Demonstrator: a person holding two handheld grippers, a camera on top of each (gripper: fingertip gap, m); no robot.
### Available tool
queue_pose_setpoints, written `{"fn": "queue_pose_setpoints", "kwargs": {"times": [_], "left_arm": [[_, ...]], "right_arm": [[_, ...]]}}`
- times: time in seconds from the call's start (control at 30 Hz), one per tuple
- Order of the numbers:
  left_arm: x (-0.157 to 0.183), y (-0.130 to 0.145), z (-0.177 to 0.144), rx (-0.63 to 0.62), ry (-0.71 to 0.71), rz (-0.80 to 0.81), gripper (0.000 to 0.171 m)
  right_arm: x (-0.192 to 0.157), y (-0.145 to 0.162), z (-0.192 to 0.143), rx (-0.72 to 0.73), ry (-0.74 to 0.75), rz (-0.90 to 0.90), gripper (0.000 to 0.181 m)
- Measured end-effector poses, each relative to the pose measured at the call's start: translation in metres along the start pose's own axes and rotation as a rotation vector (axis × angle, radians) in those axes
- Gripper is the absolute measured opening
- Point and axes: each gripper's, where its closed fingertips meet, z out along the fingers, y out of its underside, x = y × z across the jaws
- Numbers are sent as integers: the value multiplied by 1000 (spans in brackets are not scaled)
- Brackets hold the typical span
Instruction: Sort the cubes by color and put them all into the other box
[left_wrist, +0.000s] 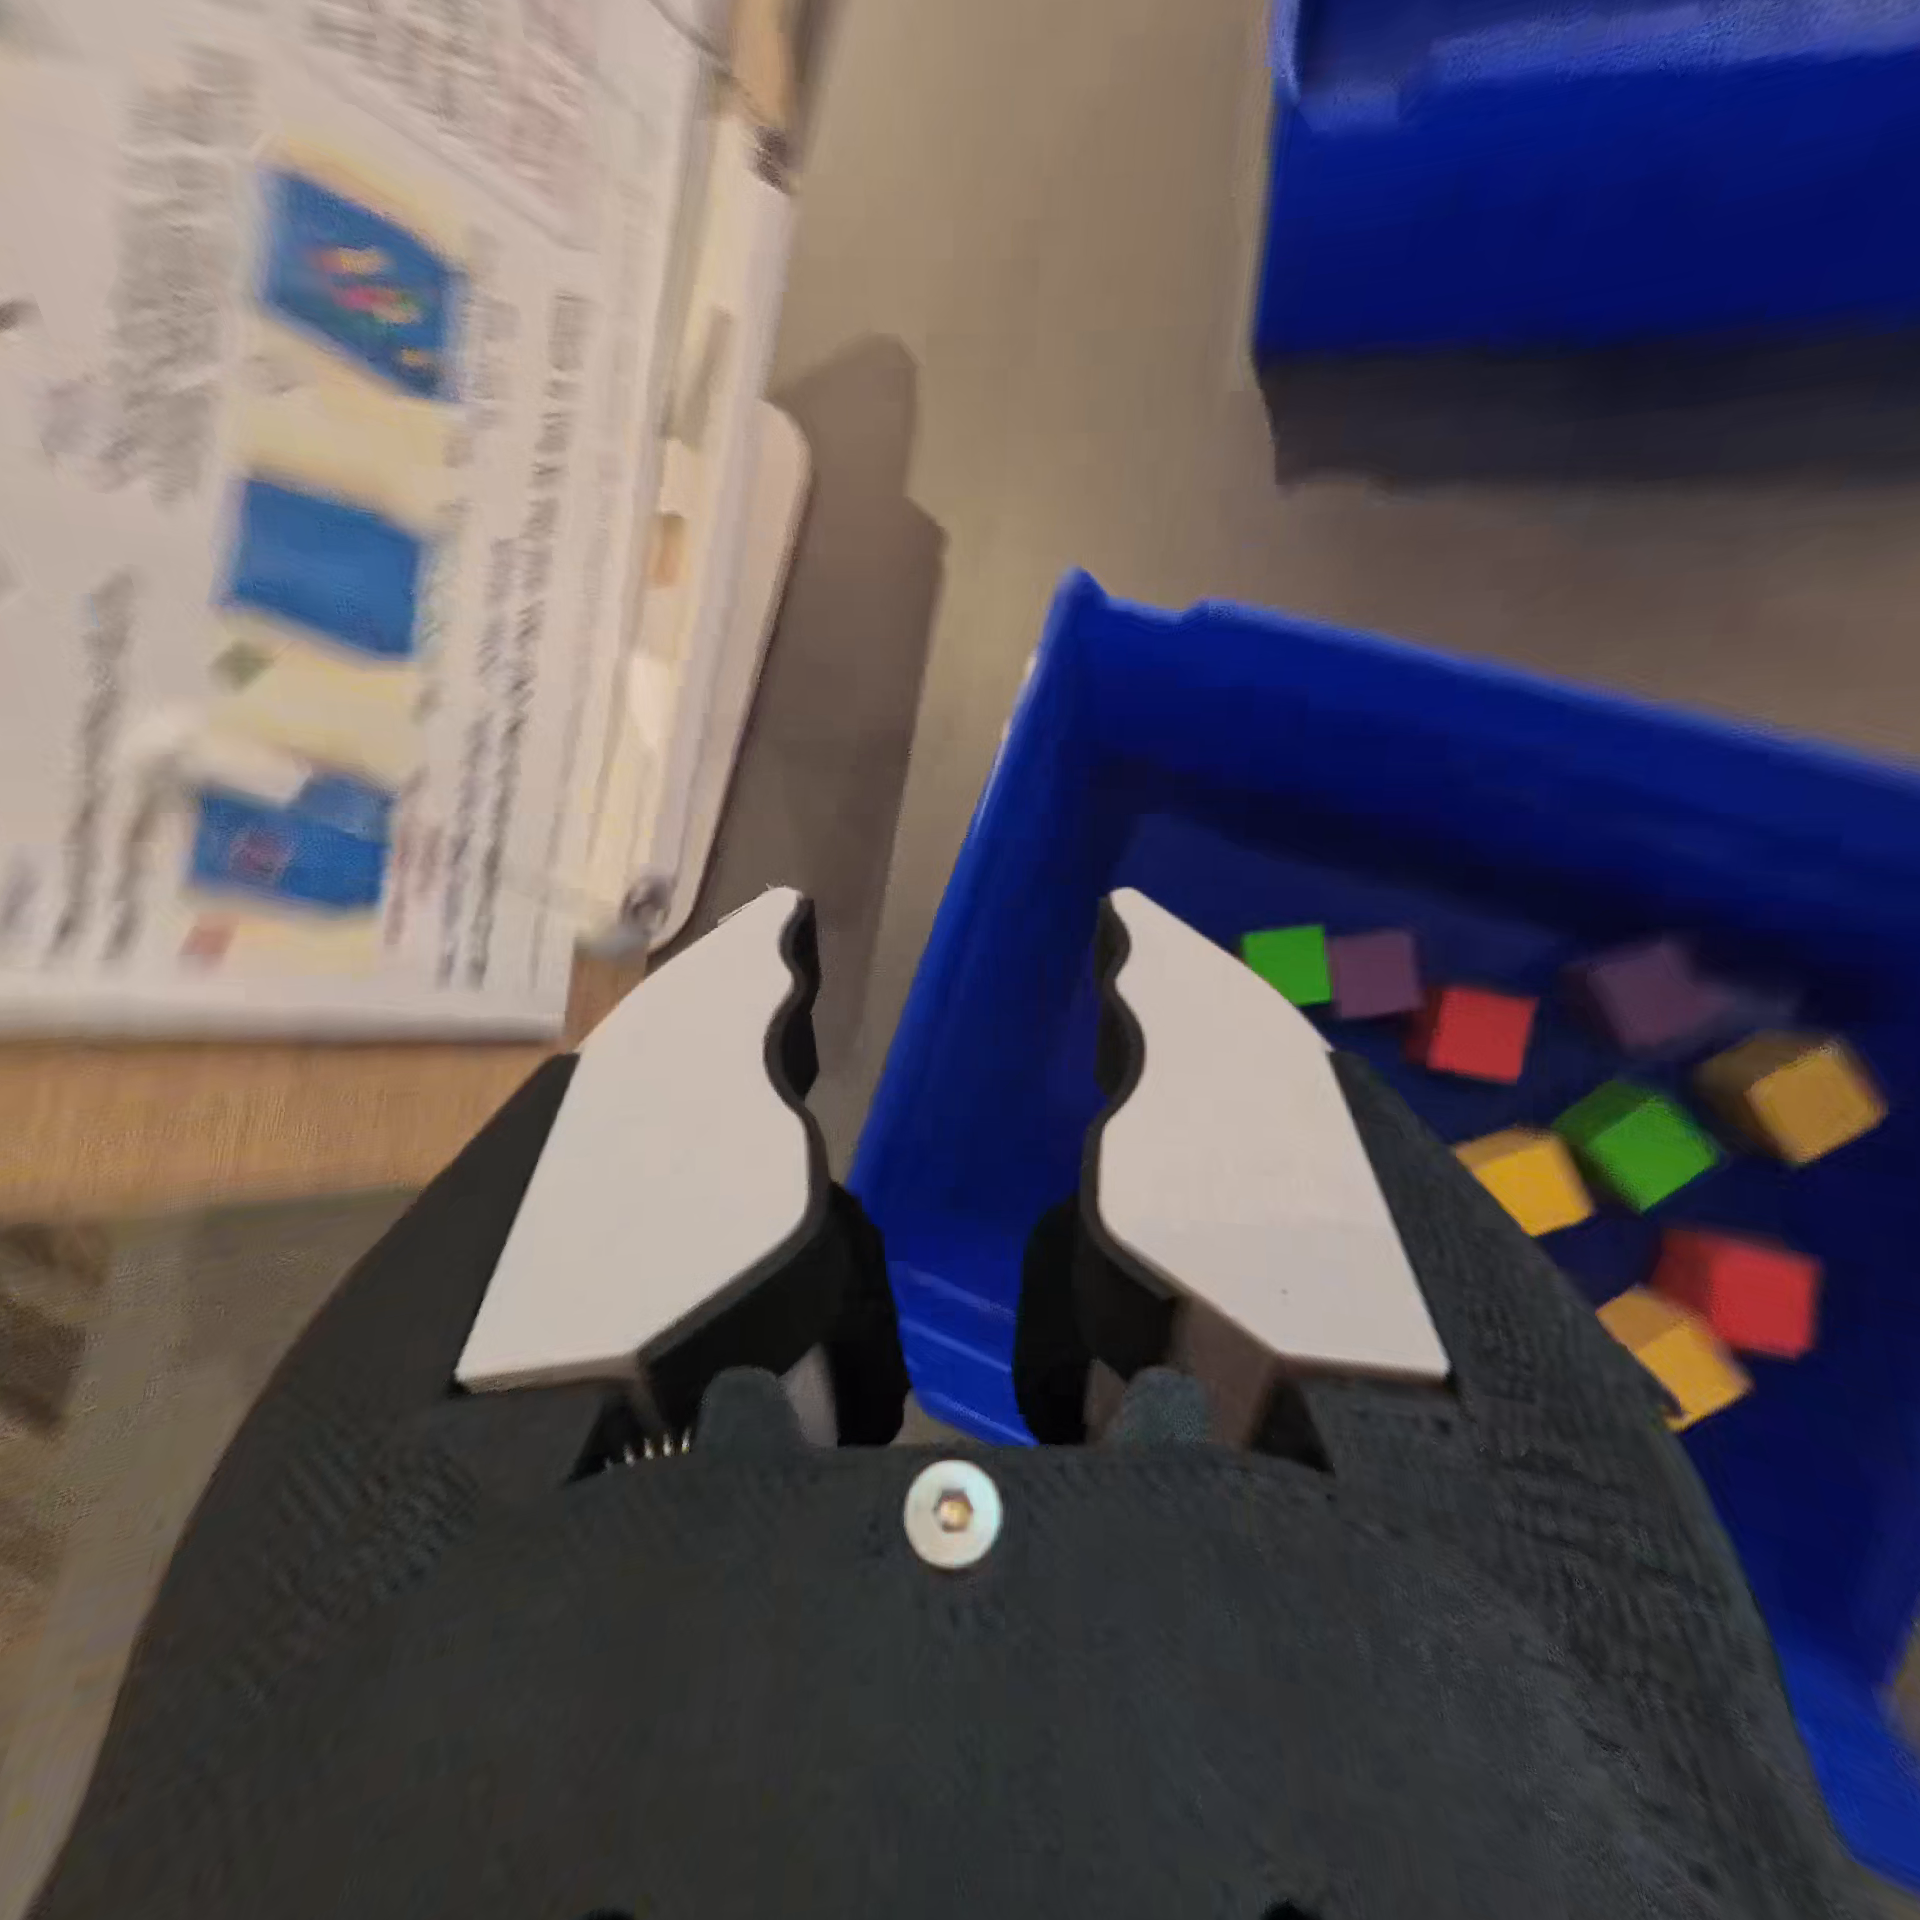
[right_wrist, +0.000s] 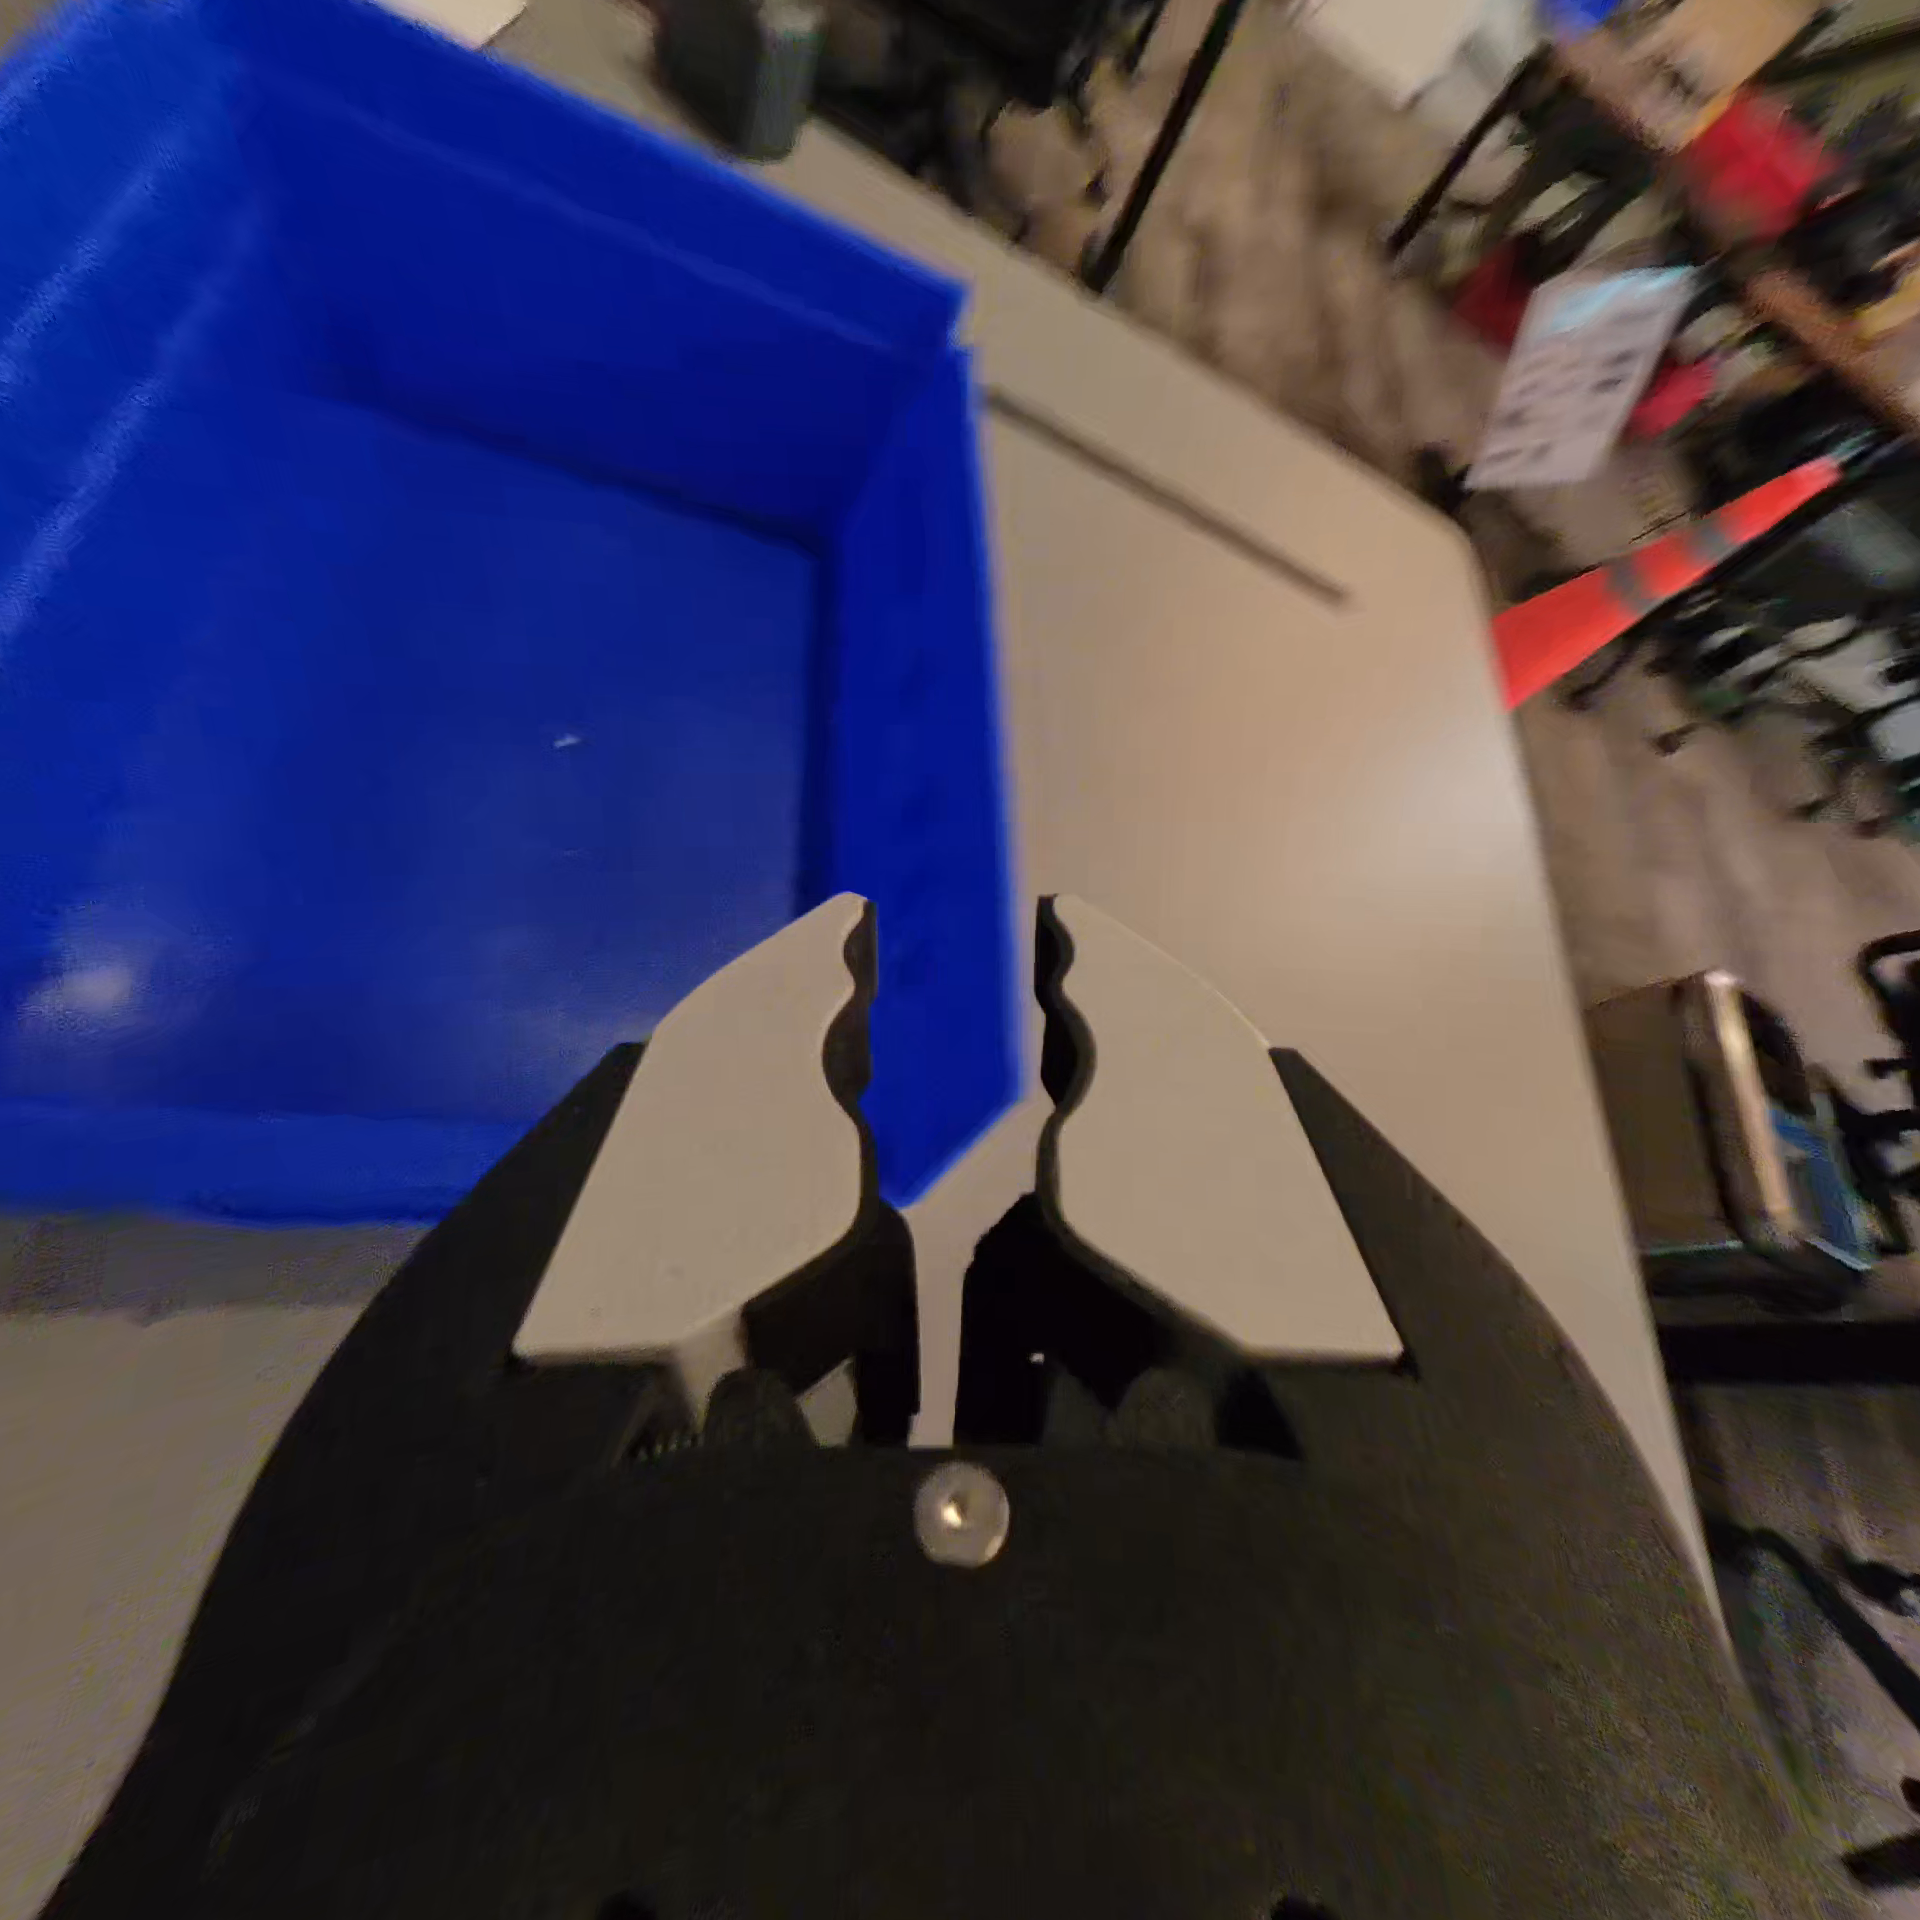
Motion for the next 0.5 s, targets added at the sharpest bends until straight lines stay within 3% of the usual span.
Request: {"fn": "queue_pose_setpoints", "kwargs": {"times": [0.1,0.27,0.37,0.43,0.5], "left_arm": [[35,22,-64,205,-134,-275,47],[111,106,-129,363,-510,-391,48],[150,143,-129,387,-618,-519,55],[167,158,-119,380,-666,-594,70],[177,170,-109,376,-729,-645,73]], "right_arm": [[19,7,0,85,-23,85,36],[13,32,14,96,-66,184,39],[7,35,28,81,-102,233,31],[3,35,33,76,-122,250,13],[4,34,35,76,-95,276,12]]}}
